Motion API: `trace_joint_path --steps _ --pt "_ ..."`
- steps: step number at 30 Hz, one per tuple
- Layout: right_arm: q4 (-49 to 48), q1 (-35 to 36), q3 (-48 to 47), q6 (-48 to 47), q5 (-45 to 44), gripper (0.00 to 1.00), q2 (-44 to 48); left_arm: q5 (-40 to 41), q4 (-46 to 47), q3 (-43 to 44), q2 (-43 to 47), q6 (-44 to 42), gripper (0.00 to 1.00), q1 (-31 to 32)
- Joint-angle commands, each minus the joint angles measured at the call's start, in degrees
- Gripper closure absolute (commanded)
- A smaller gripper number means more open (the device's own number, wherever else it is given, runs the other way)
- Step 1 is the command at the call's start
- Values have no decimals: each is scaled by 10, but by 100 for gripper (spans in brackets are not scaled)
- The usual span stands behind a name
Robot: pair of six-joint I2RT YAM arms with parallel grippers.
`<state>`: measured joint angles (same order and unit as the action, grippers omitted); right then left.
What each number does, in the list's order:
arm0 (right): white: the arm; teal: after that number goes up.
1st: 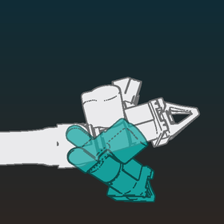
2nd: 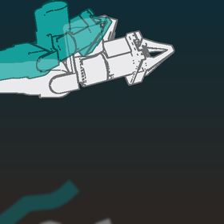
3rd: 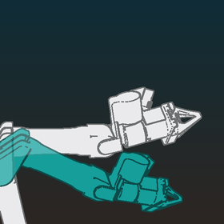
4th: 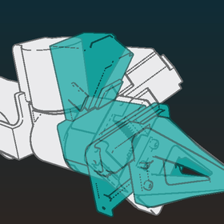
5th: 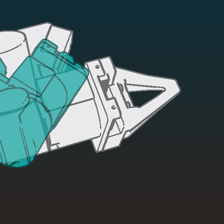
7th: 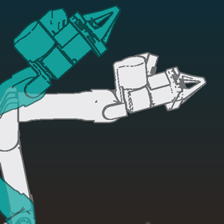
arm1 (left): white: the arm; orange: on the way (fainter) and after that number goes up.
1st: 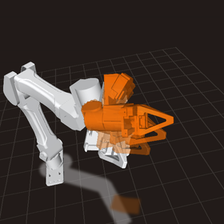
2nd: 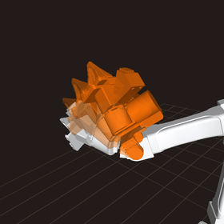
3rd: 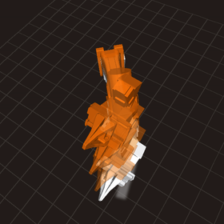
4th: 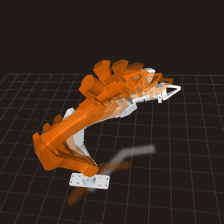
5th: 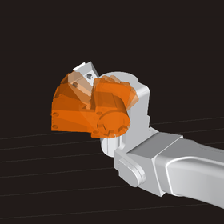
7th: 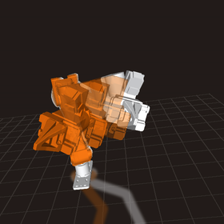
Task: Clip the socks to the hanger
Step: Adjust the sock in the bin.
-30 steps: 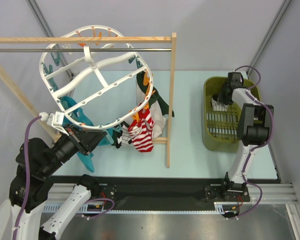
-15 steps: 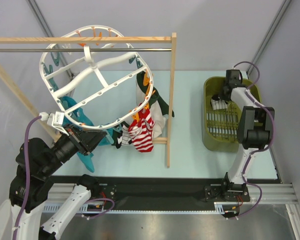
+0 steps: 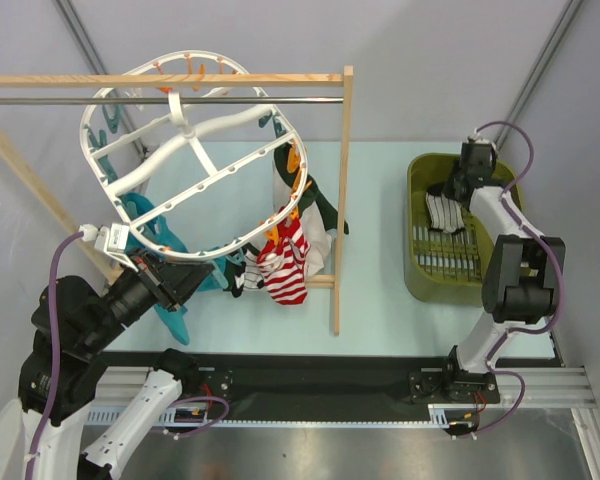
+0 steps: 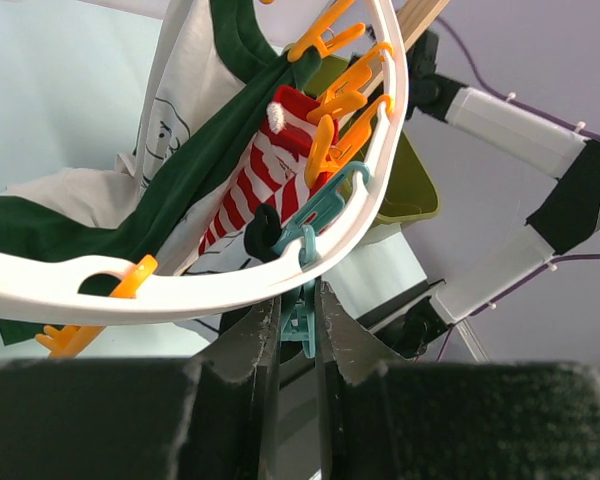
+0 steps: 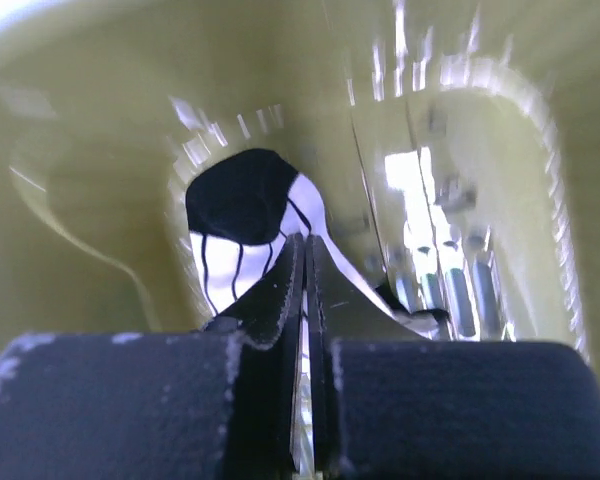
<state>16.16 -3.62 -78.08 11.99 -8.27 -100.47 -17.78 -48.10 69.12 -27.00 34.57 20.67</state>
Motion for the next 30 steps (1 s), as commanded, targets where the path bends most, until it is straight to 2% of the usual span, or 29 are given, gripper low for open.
trace_joint_path --steps 1,6,9,10,12,16,17,19,20,26,28,30 --pt "5 -2 78 19 11 100 33 -17 18 3 -1 4 100 3" --pt "24 6 143 37 15 97 83 -23 18 0 0 3 100 3" --pt "42 11 158 41 19 70 114 -23 20 -1 1 5 100 3" --pt "52 12 159 45 15 56 124 -25 21 -2 0 5 100 3" --pt "64 12 155 53 12 50 148 -25 23 -5 2 6 100 3" --pt "130 -1 121 111 -37 46 161 -26 29 -10 3 8 100 3" --pt "140 -7 115 131 -40 37 159 -26 30 -10 3 8 100 3" --pt "156 -24 108 179 -28 34 150 -27 30 -9 1 8 100 3" --pt "159 -36 108 190 -22 28 143 -26 30 -9 2 8 100 3" --pt "191 -38 94 306 -1 26 59 -30 36 -13 1 12 100 3" --pt "241 -32 71 351 -35 27 29 -33 38 -12 1 15 100 3" --pt "251 -10 43 354 -74 27 -4 -32 37 -9 1 14 100 3"
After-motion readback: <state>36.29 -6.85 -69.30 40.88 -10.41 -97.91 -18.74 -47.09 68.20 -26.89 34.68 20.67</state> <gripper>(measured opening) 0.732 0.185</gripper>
